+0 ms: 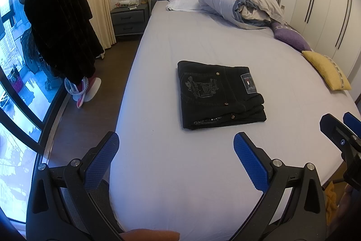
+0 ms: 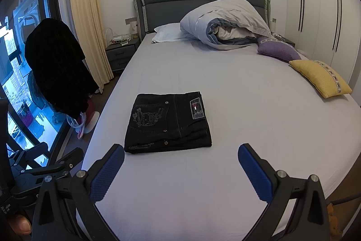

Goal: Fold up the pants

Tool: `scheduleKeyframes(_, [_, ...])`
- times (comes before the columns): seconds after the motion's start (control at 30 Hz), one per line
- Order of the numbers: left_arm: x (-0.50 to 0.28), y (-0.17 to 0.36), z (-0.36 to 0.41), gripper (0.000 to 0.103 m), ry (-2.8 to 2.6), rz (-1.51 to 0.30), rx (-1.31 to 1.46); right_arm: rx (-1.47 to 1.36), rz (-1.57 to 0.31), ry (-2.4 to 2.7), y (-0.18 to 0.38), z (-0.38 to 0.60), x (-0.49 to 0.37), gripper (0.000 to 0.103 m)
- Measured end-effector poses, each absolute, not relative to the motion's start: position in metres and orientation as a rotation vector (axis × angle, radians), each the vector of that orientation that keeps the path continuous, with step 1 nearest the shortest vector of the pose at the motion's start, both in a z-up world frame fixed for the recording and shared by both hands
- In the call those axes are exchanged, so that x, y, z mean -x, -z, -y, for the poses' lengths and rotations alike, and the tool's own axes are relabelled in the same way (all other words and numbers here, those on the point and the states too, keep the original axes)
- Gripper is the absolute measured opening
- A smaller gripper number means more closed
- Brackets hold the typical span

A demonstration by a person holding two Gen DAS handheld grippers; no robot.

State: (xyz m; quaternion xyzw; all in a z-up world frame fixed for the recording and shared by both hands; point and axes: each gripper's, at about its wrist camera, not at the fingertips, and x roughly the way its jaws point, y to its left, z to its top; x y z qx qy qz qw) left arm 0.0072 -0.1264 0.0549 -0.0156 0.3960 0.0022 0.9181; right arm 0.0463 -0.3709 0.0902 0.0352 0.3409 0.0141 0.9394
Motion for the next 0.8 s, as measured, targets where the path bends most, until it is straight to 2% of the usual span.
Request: scheduleKeyframes(0.8, [0.000, -0.046, 0.121, 0.103, -0.004, -0.836, 0.037, -0.068, -0.722, -0.042, -0.079, 0.368, -0.042, 0.103])
